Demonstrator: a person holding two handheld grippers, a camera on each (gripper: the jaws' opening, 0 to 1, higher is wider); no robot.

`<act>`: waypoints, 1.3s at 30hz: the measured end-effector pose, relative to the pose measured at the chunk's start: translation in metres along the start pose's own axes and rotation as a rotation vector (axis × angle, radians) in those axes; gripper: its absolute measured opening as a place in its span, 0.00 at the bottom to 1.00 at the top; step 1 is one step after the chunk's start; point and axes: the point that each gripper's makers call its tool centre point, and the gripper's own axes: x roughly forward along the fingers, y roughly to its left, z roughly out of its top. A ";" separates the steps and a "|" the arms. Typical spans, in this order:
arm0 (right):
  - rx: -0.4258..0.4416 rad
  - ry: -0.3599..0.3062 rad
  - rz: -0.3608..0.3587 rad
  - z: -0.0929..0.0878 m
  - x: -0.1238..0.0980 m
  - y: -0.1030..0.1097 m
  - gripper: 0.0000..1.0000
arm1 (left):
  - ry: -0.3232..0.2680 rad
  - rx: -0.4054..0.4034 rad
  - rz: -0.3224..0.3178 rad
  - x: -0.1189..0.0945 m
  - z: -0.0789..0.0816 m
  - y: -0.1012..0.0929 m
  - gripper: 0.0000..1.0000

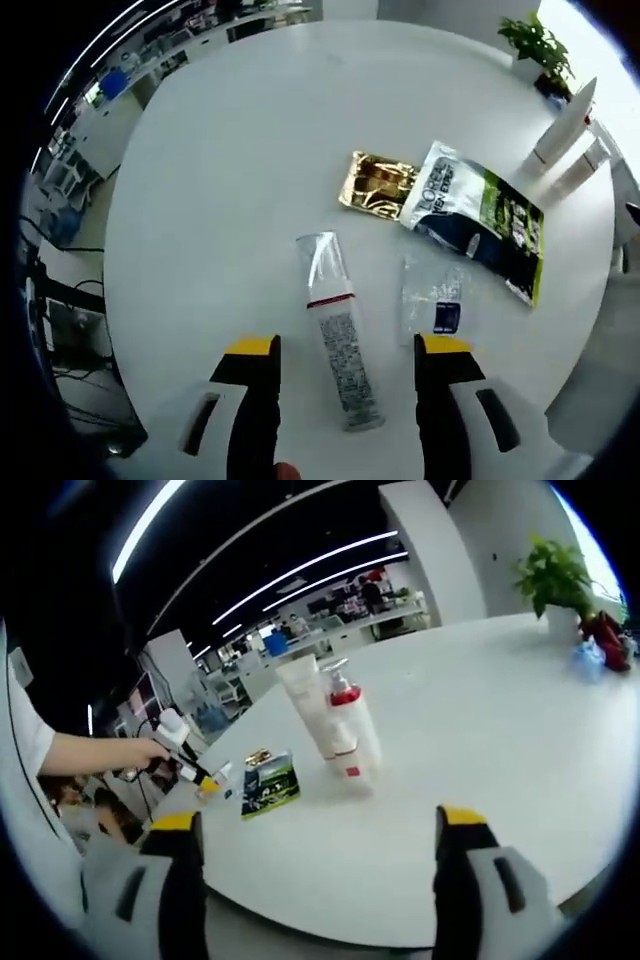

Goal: Arrange the skincare products in the storage area until every visible bottle or jar stands upright without overlapping.

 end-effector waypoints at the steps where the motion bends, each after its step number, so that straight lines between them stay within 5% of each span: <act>1: 0.001 0.002 0.001 0.000 0.000 0.000 0.96 | 0.003 -0.004 0.004 0.002 0.001 0.002 0.46; 15: 0.011 0.000 -0.001 0.000 0.000 -0.001 0.95 | 0.061 -0.010 0.033 0.008 0.005 0.013 0.30; 19: 0.013 0.000 -0.002 0.000 0.000 -0.001 0.95 | 0.062 -0.002 0.031 0.007 0.005 0.011 0.18; 39: 0.015 -0.005 0.003 0.000 0.000 0.000 0.93 | -0.015 -0.067 -0.024 -0.002 0.010 -0.005 0.17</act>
